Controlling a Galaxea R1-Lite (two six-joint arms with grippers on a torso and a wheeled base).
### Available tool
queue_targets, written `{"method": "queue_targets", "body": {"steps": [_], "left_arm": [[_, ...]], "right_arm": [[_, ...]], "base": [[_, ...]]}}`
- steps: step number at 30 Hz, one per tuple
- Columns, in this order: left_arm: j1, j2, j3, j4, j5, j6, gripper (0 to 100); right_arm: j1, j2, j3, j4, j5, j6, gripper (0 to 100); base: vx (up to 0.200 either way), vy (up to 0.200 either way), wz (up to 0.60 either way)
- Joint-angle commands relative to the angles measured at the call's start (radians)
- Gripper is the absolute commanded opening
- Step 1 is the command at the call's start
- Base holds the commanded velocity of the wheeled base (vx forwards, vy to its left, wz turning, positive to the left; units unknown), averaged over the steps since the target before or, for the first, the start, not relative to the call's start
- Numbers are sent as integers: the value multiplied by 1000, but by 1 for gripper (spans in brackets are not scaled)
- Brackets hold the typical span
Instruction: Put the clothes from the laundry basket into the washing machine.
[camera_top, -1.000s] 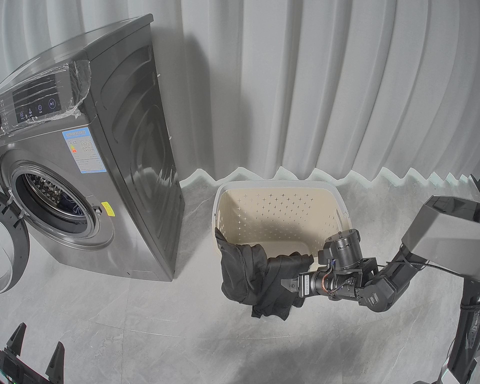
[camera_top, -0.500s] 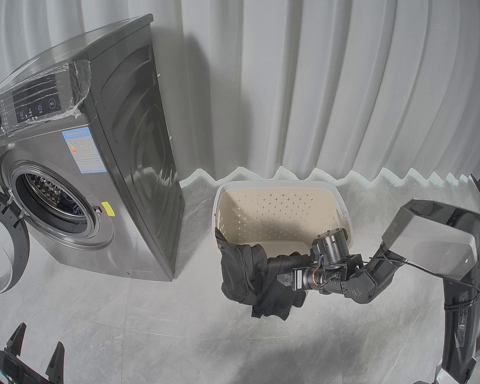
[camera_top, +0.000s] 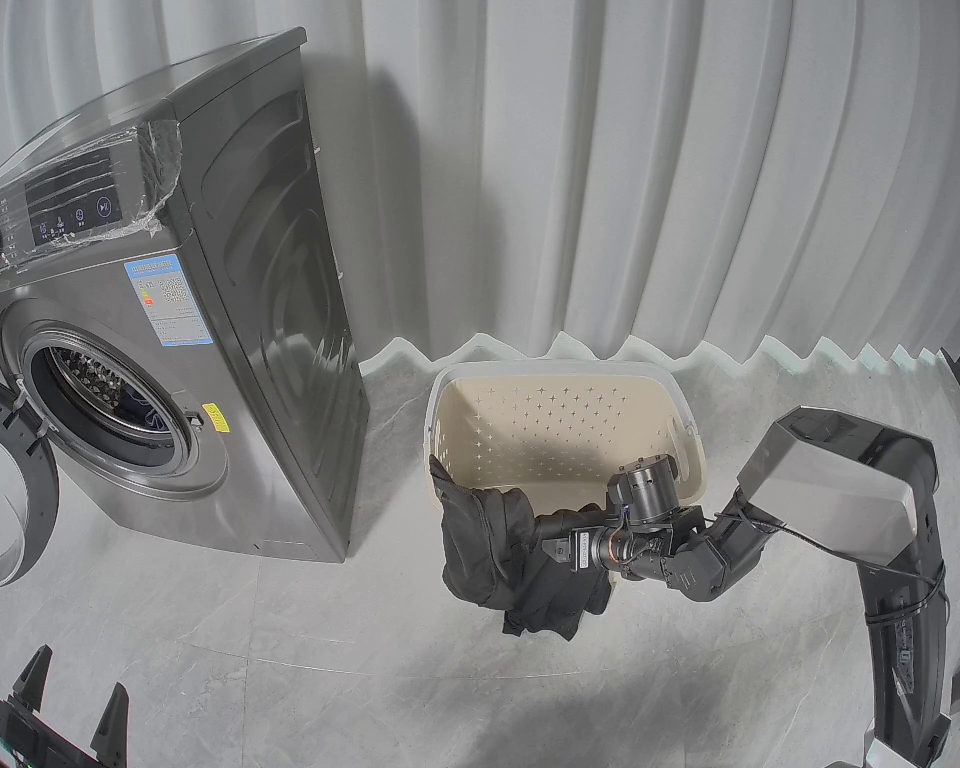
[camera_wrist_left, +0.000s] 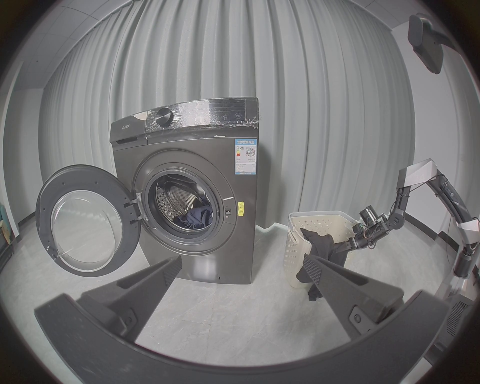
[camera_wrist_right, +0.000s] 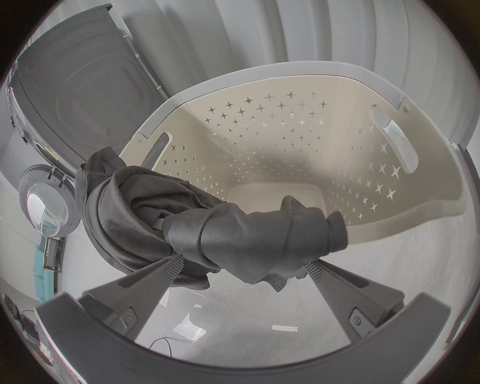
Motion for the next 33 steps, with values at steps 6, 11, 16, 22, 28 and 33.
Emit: {"method": "queue_targets", "body": {"steps": [6,11,16,22,28,33], "left_arm": [[1,-16,16,0,1,-2,100],[1,-16,16,0,2,-3,100],[1,-16,16,0,2,-5,100],[1,-16,16,0,2,-10,100],[1,-16,16,0,2,-11,100],[1,-16,16,0,2,-11,100]], "right_arm": [[-1,31,-33,-8,2,-8,100],[-1,30,-40,-8,2,-8,0],[0,30,-32,-48,2,-12,0],[11,31,-3,-100,3,-40,0],[19,11,42,-131,3,-44,0],[34,-58,141,-178,2,-41,0]], "base": [[0,0,0],[0,0,0],[0,0,0],[0,0,0],[0,0,0],[0,0,0]]}}
